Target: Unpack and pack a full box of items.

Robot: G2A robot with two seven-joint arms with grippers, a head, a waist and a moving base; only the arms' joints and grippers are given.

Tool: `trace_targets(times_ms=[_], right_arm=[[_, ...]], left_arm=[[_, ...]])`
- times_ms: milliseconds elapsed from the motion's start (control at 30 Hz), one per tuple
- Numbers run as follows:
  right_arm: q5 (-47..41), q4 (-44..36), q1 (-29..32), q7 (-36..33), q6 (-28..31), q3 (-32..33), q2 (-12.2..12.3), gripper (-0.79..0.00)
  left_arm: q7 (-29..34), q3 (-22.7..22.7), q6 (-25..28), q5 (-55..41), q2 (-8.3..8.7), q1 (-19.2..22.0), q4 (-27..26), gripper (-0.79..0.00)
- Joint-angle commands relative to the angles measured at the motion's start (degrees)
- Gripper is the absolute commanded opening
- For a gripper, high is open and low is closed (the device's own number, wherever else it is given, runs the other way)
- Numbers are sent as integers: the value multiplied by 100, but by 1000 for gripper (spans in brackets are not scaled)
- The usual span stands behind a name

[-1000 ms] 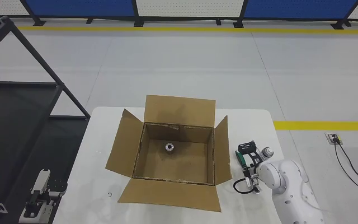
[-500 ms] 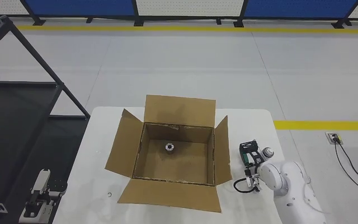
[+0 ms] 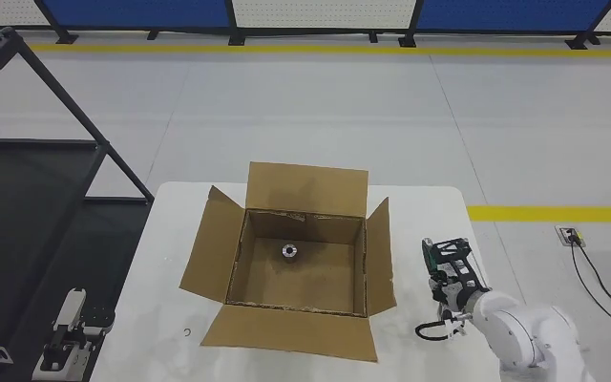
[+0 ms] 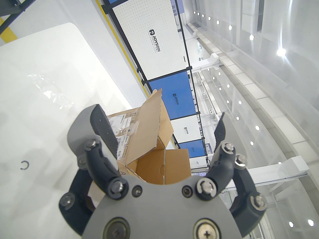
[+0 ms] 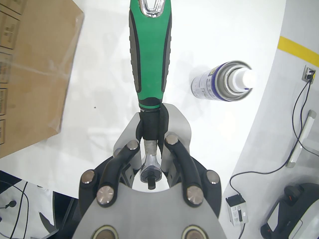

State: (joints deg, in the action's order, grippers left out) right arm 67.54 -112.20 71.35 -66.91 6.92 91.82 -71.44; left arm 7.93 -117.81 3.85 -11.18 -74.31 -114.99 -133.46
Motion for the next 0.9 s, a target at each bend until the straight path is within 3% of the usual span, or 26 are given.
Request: trace_targets(times_ms=[0,300,767,867], right_arm=[[-124,-456,235,155,63,114,13,-785],[-649,-1785,843,706,602,277,65,-785],[-649,-1785,843,706,602,277,65,-785],[-702,-1748,908,1066,610,236,66,-785]], left_arm=[[0,0,0,0,0,0,0,0],[0,0,0,0,0,0,0,0],[0,0,0,0,0,0,0,0],[0,0,0,0,0,0,0,0]])
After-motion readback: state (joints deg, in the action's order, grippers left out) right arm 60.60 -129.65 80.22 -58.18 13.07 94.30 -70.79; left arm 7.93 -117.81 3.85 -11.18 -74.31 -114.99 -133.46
